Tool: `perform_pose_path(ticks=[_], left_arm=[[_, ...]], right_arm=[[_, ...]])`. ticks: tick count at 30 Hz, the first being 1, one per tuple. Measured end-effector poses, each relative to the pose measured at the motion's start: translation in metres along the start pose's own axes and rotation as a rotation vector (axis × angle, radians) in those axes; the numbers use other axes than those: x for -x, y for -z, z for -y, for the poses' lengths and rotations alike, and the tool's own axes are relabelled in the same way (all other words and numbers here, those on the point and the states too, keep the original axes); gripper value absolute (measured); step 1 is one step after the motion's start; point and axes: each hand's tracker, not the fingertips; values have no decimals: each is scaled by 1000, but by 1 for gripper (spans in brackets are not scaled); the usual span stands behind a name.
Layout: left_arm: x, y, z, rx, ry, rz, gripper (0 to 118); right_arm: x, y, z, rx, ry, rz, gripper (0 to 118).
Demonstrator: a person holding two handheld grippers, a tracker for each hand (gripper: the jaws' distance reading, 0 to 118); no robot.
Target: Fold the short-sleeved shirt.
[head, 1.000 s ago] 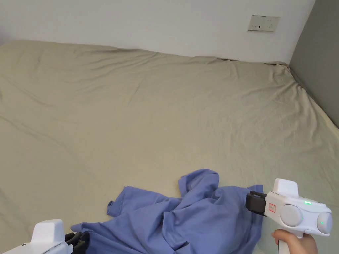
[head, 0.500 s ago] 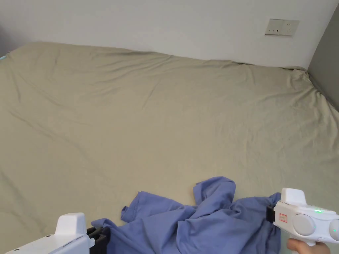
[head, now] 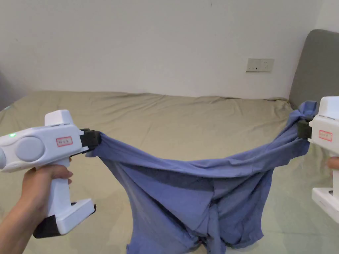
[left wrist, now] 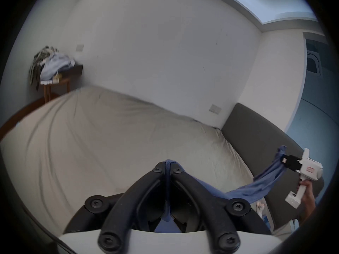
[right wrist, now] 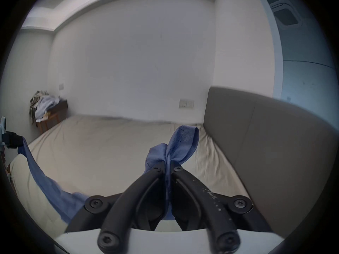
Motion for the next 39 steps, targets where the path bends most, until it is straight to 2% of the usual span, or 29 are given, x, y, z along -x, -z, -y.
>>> perform_pose_path(ticks=[2,5,10,12,16,20,23,26,30,32,39], left_arm=[[-11,11,-39,-18,32,-33,3],[-31,27,-91,-64,120,-86,3],[-55,51,-159,-166,196,-159,3],[-61,60,-176,-203,233,-180,3],[-61,81,-198,-222,200,-185,3],[-59,104,-202,-243,222,-211,3],[-49,122,-187,-220,222,-232,3],[-29,143,-156,-124,214,-238,3],[-2,160,-89,-7,213,-256,3],[13,164,-53,68,192,-253,3],[64,124,89,284,114,-256,3]], right_arm=[[-2,3,-31,-48,26,11,6],[0,9,-78,-132,10,44,6],[-2,21,-140,-218,89,41,6],[4,21,-154,-255,74,67,6],[6,36,-174,-301,83,58,6],[24,39,-176,-325,65,69,6],[34,44,-163,-318,57,69,6],[44,52,-131,-280,57,62,6],[43,79,-69,-159,52,47,6],[42,87,-32,-95,74,36,6],[39,61,108,123,116,12,6]])
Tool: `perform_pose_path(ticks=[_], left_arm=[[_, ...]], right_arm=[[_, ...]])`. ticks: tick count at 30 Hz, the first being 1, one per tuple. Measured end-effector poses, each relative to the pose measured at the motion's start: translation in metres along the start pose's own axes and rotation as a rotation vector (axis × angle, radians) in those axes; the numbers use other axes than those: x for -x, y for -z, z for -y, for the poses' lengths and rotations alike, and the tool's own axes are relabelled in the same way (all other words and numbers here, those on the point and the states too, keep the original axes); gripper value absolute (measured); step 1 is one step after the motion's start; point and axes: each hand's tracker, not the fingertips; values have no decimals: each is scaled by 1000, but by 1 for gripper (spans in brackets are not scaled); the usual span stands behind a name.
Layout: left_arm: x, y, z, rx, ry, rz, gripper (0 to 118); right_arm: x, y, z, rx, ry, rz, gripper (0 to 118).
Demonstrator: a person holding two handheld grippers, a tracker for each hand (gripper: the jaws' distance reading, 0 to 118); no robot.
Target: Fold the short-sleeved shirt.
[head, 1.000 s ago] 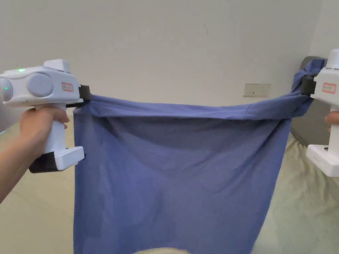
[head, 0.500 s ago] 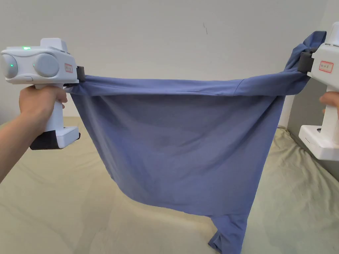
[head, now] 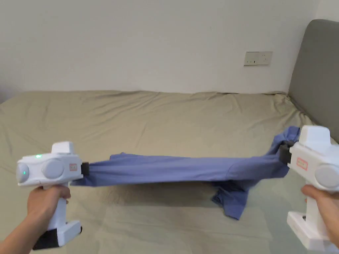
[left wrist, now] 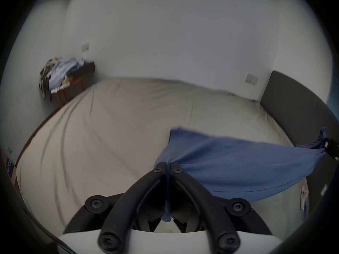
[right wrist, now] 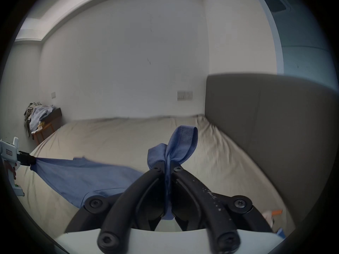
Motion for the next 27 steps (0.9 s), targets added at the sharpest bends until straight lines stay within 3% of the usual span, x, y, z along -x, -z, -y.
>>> perform_pose_path(ticks=[2,10,20,24,27], left_arm=[[11,-6,38,42,4,-2,3],[56,-53,171,192,22,13,2],[71,-123,264,286,71,-4,2],[74,-122,286,333,69,-20,2],[76,-111,296,362,51,-41,2]], right_arm=[[-6,-14,35,52,31,-10,6],[-19,-95,150,224,30,-15,6],[-40,-171,250,459,31,47,6],[-49,-165,294,613,103,57,6],[-51,-162,301,567,142,68,6]])
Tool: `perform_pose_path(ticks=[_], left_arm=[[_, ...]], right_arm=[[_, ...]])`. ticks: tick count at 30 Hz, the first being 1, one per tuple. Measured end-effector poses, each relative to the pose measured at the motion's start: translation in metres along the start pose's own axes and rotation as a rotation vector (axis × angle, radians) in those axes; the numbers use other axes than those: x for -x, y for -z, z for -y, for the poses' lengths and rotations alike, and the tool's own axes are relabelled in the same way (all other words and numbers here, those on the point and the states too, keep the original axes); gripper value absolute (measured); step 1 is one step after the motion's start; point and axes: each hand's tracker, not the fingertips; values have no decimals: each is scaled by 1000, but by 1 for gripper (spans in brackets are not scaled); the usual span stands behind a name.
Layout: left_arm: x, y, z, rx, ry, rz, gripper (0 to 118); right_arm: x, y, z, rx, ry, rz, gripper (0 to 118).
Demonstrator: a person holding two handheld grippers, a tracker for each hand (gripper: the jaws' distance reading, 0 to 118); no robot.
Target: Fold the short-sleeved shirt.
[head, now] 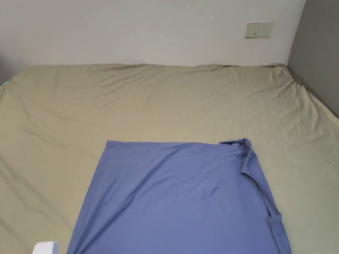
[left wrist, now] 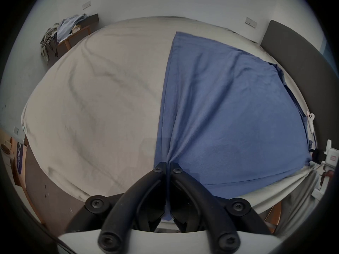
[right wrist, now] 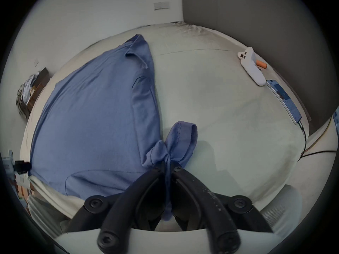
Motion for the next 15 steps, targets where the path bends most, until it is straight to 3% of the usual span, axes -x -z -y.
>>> perform_pose_path(ticks=[4,5,6,8,9,11,15], left_arm=[[-7,-2,1,-10,-32,0,7],[-7,-5,0,-14,-30,3,23],[-8,-11,-3,-20,-42,12,48],[-9,-27,-12,-65,-76,75,109],[-13,-39,-19,-120,-103,109,118],[-25,-69,-35,-279,-120,146,118],[-55,-119,-65,-563,-65,170,118]], right_arm=[[5,-9,-7,25,-28,8,15],[3,-11,-9,19,-21,2,28],[3,-17,-14,3,-16,-14,44],[7,-39,-29,-89,-13,-36,91],[13,-53,-37,-156,-9,-42,104],[23,-82,-56,-313,-10,-55,113],[51,-136,-88,-552,-61,-88,113]])
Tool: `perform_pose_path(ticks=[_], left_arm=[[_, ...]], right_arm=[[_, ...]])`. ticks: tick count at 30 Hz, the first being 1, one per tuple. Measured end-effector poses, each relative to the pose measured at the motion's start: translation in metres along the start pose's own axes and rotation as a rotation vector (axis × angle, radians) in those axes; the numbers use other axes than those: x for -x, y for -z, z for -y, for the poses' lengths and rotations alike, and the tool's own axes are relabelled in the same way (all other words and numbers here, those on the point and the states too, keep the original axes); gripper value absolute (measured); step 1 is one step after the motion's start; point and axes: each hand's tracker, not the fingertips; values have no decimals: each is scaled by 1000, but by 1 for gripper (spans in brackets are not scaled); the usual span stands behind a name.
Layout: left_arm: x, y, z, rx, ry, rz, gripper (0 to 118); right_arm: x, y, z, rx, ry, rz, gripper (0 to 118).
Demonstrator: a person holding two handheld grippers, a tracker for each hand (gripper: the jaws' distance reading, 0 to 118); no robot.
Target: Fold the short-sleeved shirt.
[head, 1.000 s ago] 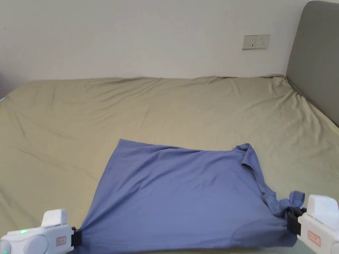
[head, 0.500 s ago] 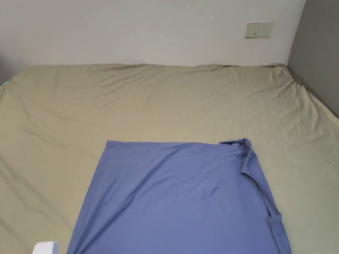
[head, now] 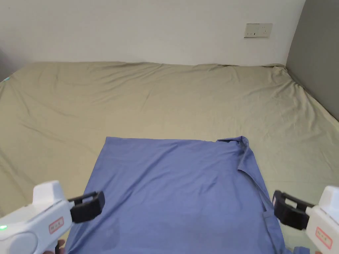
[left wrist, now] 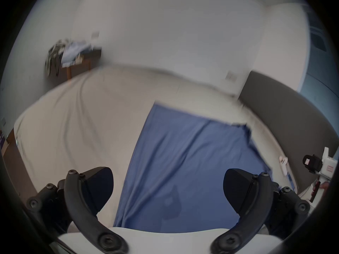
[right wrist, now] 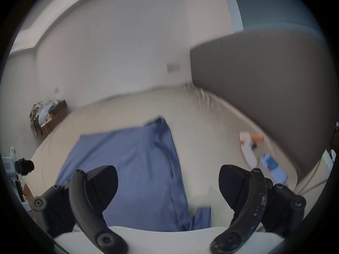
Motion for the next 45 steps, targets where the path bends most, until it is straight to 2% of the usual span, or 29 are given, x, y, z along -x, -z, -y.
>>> perform_pose_path(ticks=[4,6,7,8,9,10,11,12,13,15,19,24,28,30,31,33,34,35,38,39,40,41,42,43,45], left_arm=[[-37,-20,-29,-201,58,20,118],[-51,-27,-32,-272,134,12,116],[-58,-29,-31,-311,171,4,111],[-62,-28,-29,-336,203,-2,95],[-66,-29,-26,-354,237,-4,74],[-70,-30,-24,-353,271,-2,43],[-72,-29,-21,-345,286,-11,3],[-73,-25,-18,-340,291,-15,0],[-71,-26,-15,-336,290,-12,0],[-64,-28,-13,-302,275,39,0],[-50,-24,-9,-254,249,-4,0],[-9,-3,0,86,148,-82,0],[34,8,31,257,32,-54,0],[45,13,48,320,33,-79,4],[51,15,56,331,23,-93,16],[59,18,73,409,2,-75,75],[61,22,81,448,-7,-74,97],[62,24,88,455,-18,-95,111],[65,33,105,475,-4,-136,107],[65,37,111,491,8,-150,102],[64,38,116,501,19,-152,87],[63,42,120,511,34,-148,51],[62,45,124,523,49,-151,24],[61,48,129,523,49,-152,16],[57,41,125,503,59,-150,9]], right_arm=[[27,-22,-29,-186,-58,-2,114],[38,-27,-34,-242,-94,17,114],[43,-30,-36,-262,-114,32,113],[48,-32,-36,-277,-128,48,107],[51,-35,-34,-296,-143,49,95],[52,-36,-32,-308,-153,54,75],[54,-38,-31,-310,-162,65,36],[57,-38,-30,-310,-176,70,9],[57,-37,-29,-309,-189,71,2],[51,-35,-31,-309,-193,68,1],[50,-34,-29,-301,-190,68,1],[47,-29,-23,-276,-196,66,1],[44,-24,-16,-242,-192,60,2],[44,-22,-11,-228,-195,64,2],[43,-20,-9,-219,-196,65,2],[42,-18,-4,-198,-198,69,2],[42,-17,-1,-186,-196,72,2],[41,-16,1,-177,-195,73,2],[38,-13,8,-144,-192,74,2],[37,-12,10,-133,-189,76,2],[36,-12,13,-121,-186,77,2],[34,-11,16,-107,-185,78,2],[31,-10,18,-94,-182,80,2],[28,-9,22,-68,-175,84,2],[20,-6,31,-9,-169,105,7]])
